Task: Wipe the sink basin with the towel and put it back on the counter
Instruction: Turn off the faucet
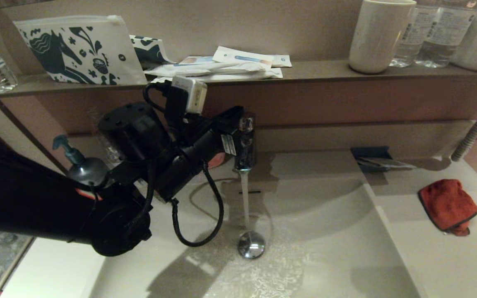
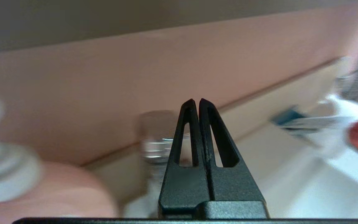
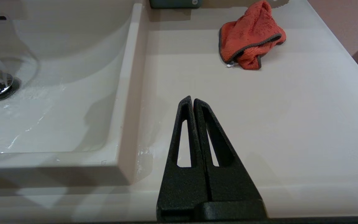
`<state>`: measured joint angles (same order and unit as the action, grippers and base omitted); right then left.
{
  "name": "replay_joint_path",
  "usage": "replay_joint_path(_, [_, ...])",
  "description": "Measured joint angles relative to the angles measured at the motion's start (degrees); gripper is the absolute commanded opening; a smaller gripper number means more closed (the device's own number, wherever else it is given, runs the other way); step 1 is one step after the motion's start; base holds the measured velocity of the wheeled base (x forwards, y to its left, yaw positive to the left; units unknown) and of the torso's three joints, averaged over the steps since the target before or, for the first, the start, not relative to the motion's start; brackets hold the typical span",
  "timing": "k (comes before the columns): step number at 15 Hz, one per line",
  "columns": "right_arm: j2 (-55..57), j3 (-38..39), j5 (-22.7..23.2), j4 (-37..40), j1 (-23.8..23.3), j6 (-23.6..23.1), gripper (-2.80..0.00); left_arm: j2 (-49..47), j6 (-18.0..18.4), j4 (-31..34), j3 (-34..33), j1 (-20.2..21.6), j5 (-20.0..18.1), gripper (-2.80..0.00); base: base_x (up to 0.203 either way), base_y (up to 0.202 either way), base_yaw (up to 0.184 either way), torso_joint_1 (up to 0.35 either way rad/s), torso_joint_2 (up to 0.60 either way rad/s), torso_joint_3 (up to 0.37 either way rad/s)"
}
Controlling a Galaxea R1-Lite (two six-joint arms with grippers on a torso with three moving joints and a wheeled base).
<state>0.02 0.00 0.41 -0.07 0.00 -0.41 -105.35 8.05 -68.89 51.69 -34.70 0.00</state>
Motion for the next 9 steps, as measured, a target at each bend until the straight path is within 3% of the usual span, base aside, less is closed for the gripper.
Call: replay_joint_path(9, [0.00, 0.00, 0.00, 0.00, 0.00, 0.00, -2.80, -1.64, 1.41, 3.46, 2.19, 2.90, -0.27, -2.80, 0.000, 0.000, 0.000, 0.000, 0.00, 0.000])
